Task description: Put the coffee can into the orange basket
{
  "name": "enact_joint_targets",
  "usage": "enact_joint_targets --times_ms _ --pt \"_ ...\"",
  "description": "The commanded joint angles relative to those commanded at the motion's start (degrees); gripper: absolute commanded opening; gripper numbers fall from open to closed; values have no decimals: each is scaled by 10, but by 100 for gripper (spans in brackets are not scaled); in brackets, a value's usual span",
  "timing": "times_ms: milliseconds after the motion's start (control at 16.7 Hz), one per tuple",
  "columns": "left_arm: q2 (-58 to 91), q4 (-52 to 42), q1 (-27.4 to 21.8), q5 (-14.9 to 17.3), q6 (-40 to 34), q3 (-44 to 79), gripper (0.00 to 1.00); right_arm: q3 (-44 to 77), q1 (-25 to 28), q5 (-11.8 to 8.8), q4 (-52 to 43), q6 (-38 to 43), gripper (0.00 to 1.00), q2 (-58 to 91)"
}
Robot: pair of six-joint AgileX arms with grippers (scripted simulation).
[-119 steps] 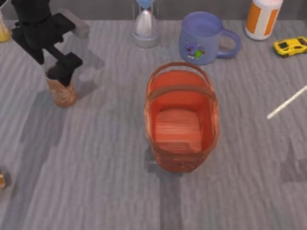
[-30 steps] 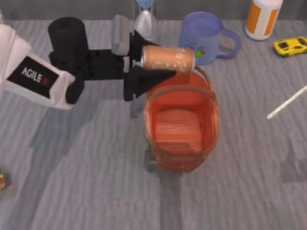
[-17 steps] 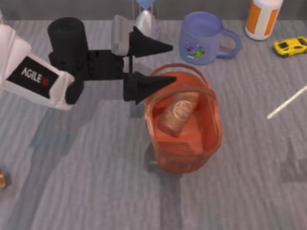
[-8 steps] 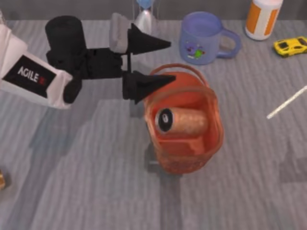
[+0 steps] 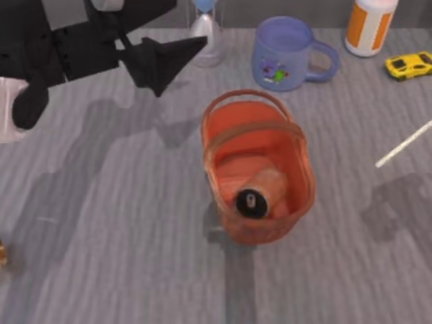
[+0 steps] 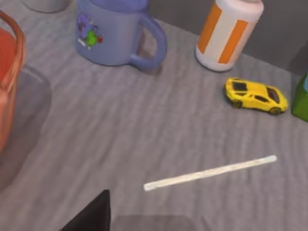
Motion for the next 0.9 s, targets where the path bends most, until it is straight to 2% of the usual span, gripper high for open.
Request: enact_joint_targets --times_ms 420,720,900 --pt "-409 -187 61 -217 -24 -215 100 467 111 8 -302 -188 100 445" --pt "-724 -323 98 -376 -14 -392 100 793 187 13 -506 -315 100 755" --pt "-877 -386 113 -457 1 -482 100 947 225 13 -604 -377 100 905"
